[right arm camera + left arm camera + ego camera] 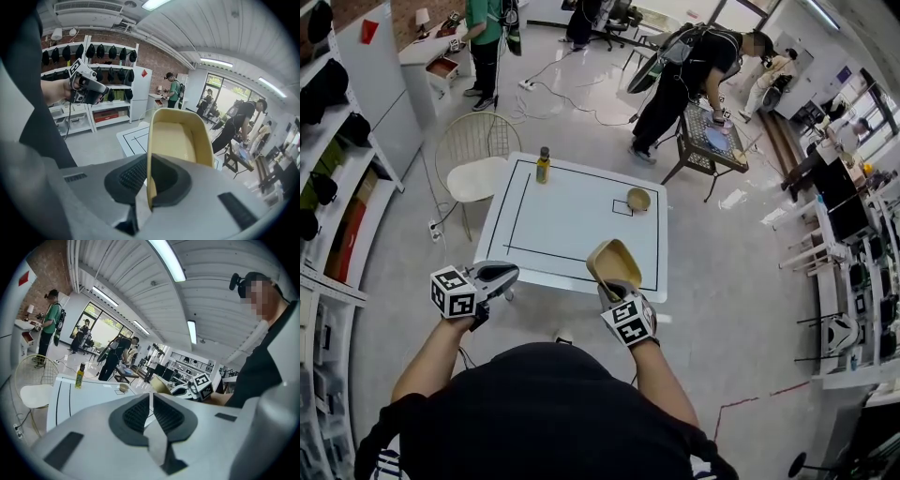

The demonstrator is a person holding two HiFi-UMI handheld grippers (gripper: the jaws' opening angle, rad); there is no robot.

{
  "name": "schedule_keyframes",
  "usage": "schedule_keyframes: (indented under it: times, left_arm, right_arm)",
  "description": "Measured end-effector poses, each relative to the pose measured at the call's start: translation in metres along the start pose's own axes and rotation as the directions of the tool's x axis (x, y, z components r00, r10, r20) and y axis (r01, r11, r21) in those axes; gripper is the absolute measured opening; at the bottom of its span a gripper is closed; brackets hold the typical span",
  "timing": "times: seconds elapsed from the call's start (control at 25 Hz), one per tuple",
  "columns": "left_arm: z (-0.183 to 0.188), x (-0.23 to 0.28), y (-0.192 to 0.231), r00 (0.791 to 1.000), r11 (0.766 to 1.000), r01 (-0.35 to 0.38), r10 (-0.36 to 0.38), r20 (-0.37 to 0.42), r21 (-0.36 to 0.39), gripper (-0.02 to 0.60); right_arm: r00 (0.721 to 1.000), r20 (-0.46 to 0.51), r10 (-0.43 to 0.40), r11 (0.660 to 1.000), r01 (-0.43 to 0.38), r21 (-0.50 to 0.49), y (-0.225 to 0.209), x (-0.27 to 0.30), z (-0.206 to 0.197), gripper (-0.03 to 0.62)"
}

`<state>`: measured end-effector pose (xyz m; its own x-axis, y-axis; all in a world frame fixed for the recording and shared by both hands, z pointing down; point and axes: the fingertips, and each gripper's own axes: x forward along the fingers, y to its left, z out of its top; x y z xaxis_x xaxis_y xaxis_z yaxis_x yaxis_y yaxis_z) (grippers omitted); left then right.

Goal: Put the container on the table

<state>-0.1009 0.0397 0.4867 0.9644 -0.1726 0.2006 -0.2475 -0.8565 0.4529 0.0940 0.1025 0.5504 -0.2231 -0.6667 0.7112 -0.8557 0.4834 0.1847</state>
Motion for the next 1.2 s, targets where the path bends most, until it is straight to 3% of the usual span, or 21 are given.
schedule_keyframes:
  times: [1.2]
  left_arm:
    - [0.04, 0.11, 0.021, 0.999, 0.999, -0.046, 0.046, -0.003, 0.005, 0.031]
  right_arm:
    - [0.995, -0.006, 0.095, 0.995, -0.095, -0.024, -0.1, 0.034, -0.024, 0.012]
